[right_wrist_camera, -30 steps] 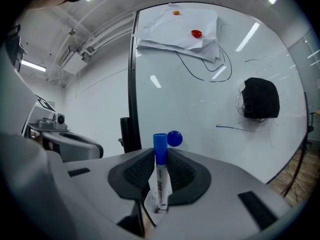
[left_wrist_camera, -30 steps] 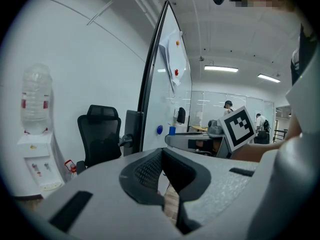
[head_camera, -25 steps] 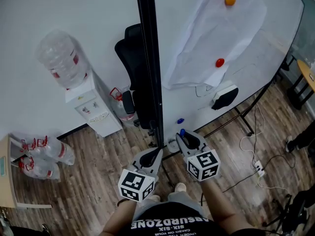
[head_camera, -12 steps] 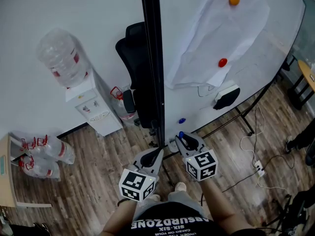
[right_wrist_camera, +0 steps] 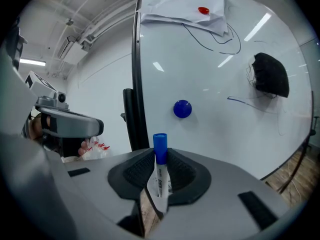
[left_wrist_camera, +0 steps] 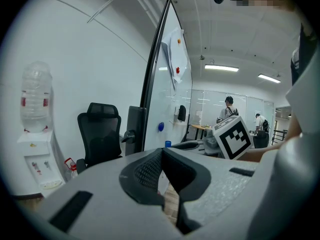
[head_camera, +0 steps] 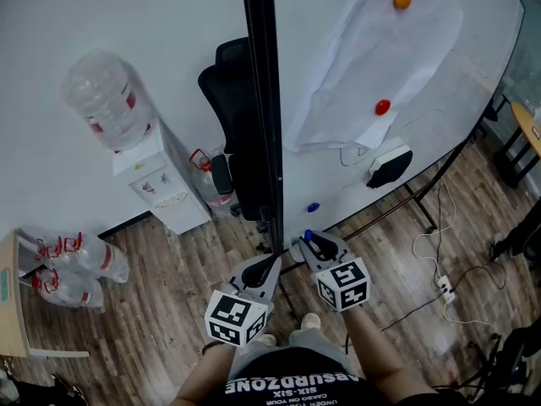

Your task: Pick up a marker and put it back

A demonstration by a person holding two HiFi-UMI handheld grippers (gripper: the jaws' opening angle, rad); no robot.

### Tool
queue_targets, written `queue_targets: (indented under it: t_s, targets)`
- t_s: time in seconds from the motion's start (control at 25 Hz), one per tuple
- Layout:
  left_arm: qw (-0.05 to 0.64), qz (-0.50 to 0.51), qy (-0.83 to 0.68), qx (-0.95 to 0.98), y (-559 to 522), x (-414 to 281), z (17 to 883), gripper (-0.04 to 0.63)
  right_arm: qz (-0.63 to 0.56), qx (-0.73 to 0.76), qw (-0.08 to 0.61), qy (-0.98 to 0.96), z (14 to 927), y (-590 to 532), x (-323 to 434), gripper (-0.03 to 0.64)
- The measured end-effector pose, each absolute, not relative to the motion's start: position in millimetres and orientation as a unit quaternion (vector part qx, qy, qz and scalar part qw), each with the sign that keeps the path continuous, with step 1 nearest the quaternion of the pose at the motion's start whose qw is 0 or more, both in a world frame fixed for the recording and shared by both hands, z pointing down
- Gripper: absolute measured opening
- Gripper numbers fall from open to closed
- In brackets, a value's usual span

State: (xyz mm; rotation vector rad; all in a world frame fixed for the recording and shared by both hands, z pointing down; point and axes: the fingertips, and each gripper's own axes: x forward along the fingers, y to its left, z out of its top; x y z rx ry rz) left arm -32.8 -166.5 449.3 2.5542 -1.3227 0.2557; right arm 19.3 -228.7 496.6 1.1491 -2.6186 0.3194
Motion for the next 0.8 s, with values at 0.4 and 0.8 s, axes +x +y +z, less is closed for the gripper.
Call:
queue_targets:
  t_s: [0.4, 0.8]
  targets:
    - [0.129, 0.088, -0.453, 0.878, -166, -33, 451, 0.008, 0.119, 0.393, 0.147, -0.900, 510, -224, 19, 0.075]
    - [0.130, 0.089, -0.450, 0.879, -165, -33, 451, 0.008, 0.124, 0.392, 0.159, -0.898, 520, -218, 20, 0.075]
